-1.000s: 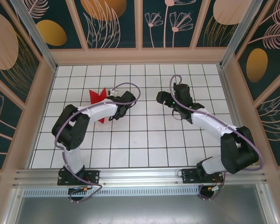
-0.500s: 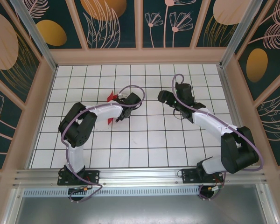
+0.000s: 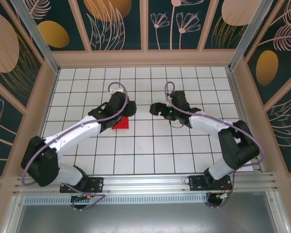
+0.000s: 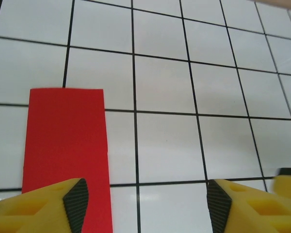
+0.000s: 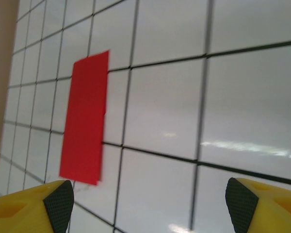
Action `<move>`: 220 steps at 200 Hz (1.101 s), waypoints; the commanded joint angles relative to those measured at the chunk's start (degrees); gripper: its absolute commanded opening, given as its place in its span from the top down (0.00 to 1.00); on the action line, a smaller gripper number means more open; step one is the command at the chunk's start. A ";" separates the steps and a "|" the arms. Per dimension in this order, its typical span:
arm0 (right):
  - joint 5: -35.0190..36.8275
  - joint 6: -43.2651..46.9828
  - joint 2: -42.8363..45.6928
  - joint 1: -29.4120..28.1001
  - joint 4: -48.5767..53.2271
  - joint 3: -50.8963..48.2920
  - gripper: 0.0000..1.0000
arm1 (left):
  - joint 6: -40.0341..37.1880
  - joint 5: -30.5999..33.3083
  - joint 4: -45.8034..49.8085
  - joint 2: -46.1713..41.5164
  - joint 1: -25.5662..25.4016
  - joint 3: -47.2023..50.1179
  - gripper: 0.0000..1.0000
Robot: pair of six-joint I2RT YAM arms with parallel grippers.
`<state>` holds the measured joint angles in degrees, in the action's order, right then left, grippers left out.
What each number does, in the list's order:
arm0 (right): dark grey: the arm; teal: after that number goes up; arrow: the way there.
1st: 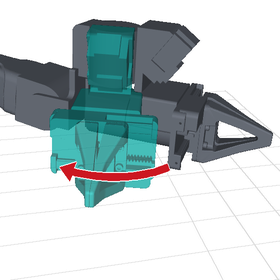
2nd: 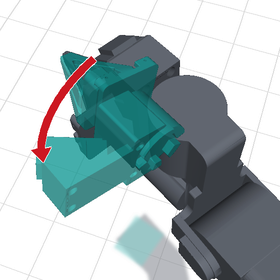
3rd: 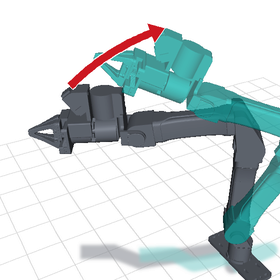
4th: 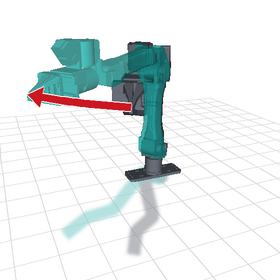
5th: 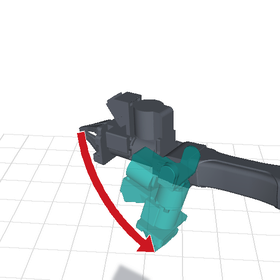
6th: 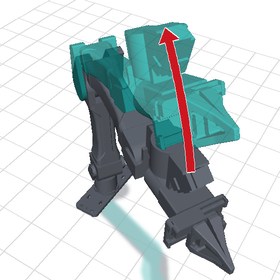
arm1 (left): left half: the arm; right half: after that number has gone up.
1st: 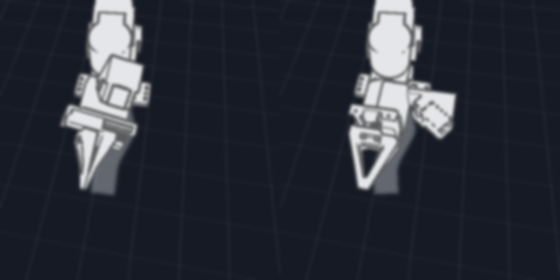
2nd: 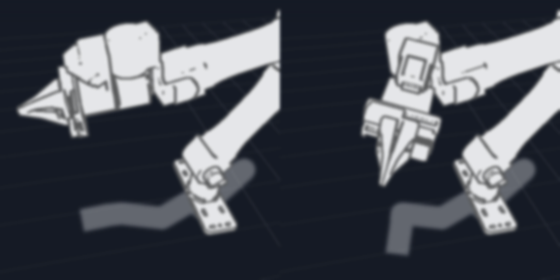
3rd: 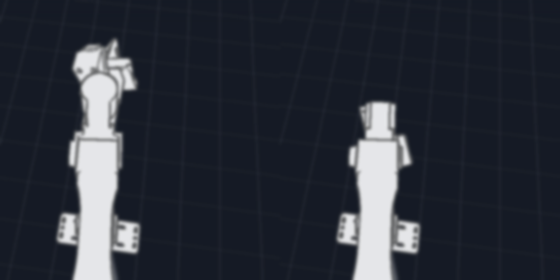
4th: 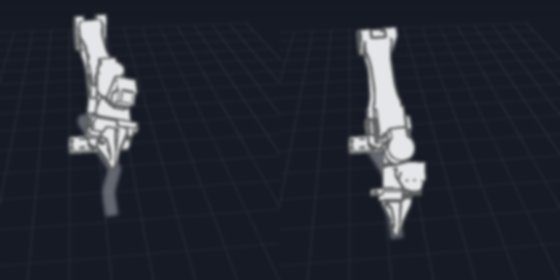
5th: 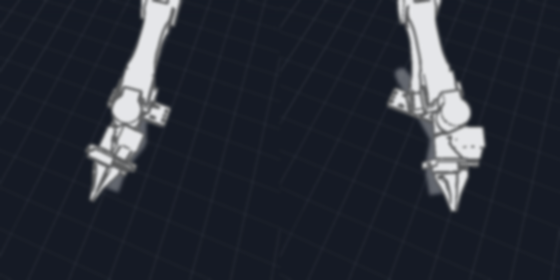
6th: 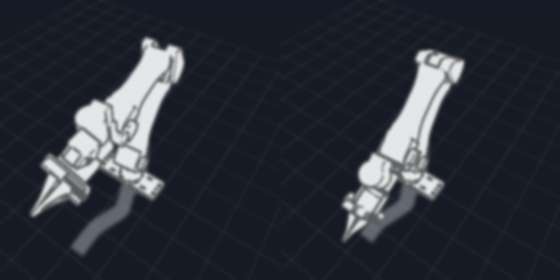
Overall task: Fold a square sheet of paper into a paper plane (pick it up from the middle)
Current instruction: Turn over the paper at the center of the table, then third fold the triangle at the center of the table.
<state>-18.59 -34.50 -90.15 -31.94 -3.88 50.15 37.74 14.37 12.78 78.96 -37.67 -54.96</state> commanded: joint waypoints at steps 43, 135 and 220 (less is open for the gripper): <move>-8.03 -8.38 -13.08 -9.72 -6.26 9.65 0.20 | 4.46 -15.37 -10.70 -8.22 11.94 15.80 0.40; -0.76 -10.82 -14.04 -12.66 0.94 11.79 0.28 | 2.49 -16.20 -16.87 14.79 17.28 10.47 0.68; -0.87 -12.50 -10.19 -12.70 0.84 6.93 0.32 | 15.02 -25.26 -24.78 13.66 16.33 21.16 0.71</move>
<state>-18.44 -45.54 -101.51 -44.25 -2.96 58.00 45.78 -6.35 -9.47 94.43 -20.62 -38.85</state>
